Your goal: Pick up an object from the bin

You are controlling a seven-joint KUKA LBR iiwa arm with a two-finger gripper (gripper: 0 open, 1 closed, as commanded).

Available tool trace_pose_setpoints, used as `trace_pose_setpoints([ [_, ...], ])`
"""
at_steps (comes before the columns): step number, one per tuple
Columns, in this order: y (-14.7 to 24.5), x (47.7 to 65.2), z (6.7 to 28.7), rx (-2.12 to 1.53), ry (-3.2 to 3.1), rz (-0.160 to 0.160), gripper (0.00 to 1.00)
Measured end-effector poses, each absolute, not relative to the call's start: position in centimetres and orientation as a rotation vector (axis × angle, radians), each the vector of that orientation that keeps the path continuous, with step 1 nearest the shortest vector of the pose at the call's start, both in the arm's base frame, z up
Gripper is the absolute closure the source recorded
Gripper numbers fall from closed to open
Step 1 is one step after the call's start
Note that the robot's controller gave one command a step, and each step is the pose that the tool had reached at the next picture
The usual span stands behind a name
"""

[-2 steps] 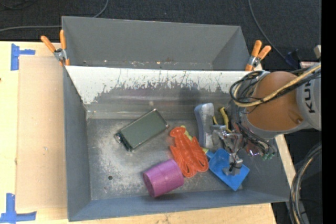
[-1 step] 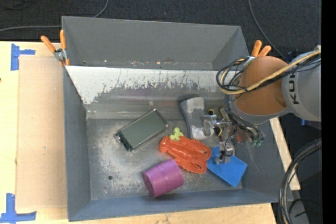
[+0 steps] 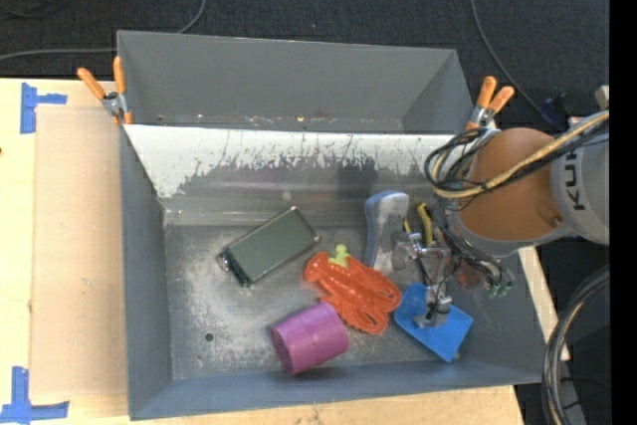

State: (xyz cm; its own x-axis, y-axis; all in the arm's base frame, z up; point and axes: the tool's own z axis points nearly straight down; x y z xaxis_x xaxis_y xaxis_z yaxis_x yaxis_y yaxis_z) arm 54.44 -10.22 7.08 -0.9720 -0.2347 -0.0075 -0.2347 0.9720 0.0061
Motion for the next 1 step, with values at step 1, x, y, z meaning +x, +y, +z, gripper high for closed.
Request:
trace_pose_setpoints([
  [1,-8.93,54.54,7.10,-0.447,3.105,0.013,0.00],
])
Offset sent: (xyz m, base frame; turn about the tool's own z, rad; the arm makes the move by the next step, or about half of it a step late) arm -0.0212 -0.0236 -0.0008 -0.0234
